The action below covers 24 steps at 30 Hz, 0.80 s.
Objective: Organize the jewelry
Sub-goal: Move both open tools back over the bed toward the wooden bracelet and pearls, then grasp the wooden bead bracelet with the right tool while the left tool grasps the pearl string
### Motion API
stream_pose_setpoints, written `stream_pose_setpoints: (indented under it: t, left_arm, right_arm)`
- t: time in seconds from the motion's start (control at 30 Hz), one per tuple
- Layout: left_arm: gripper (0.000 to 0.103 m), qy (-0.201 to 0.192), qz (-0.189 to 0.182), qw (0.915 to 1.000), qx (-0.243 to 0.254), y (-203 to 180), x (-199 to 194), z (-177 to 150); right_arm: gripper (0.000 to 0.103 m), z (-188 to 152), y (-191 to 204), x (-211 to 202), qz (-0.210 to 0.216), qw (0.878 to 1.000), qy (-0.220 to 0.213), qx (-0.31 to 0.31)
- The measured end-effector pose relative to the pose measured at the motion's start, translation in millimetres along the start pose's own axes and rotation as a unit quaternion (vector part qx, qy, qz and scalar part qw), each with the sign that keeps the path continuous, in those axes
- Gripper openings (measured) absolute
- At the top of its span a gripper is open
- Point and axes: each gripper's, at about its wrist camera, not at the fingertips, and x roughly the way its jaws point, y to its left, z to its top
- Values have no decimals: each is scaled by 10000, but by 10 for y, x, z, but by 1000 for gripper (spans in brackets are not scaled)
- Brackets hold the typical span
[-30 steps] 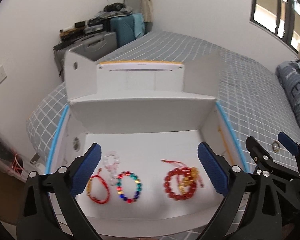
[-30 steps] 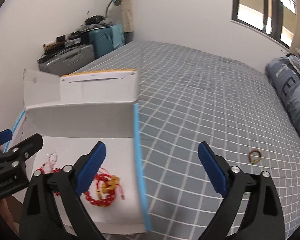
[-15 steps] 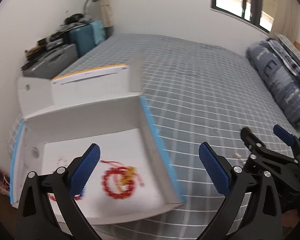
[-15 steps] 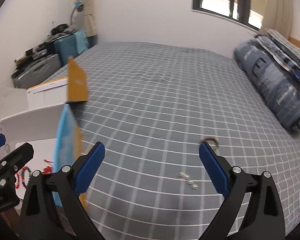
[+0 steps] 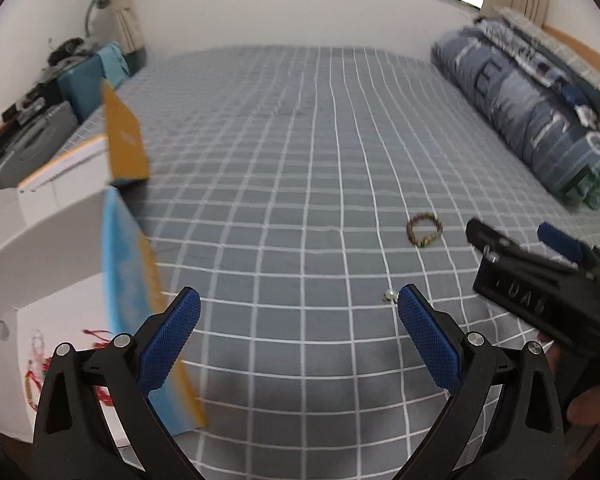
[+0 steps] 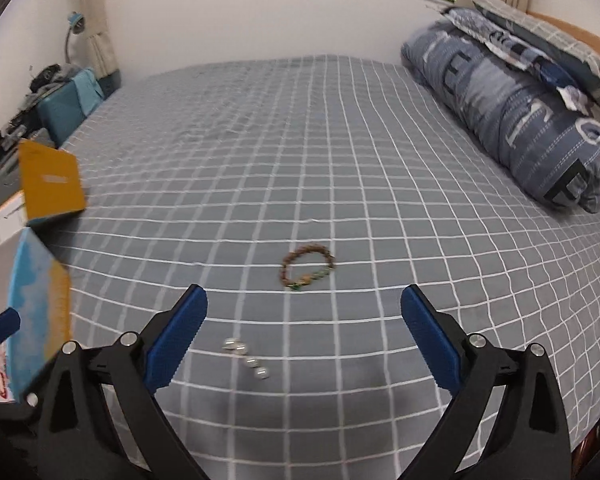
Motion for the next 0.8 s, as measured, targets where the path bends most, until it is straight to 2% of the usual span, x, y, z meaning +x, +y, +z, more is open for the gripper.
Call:
stream_pose_setpoints:
  t: [0.2, 0.53, 0.7, 0.73, 0.8]
  left_arm:
    - [97, 229, -193, 9995, 103, -219, 423, -32]
    - [97, 747, -319, 9965, 217, -472, 1012, -83]
    - [97, 929, -439, 9944, 260, -570, 1227, -118]
    - [97, 945, -440, 9941, 290, -593, 1261, -126]
    - [97, 983, -456, 9935, 335, -619, 1305, -141]
  right_arm:
    - [94, 84, -145, 558, 150, 9981, 597, 16]
    - [93, 205, -218, 1410, 70, 9934, 1142, -26]
    - [85, 201, -327, 1651, 174, 9910, 1315, 158]
    - [81, 190, -336, 1701, 164, 9904, 1366, 152]
    - [80, 173, -349, 1763, 152, 9900, 1396, 143]
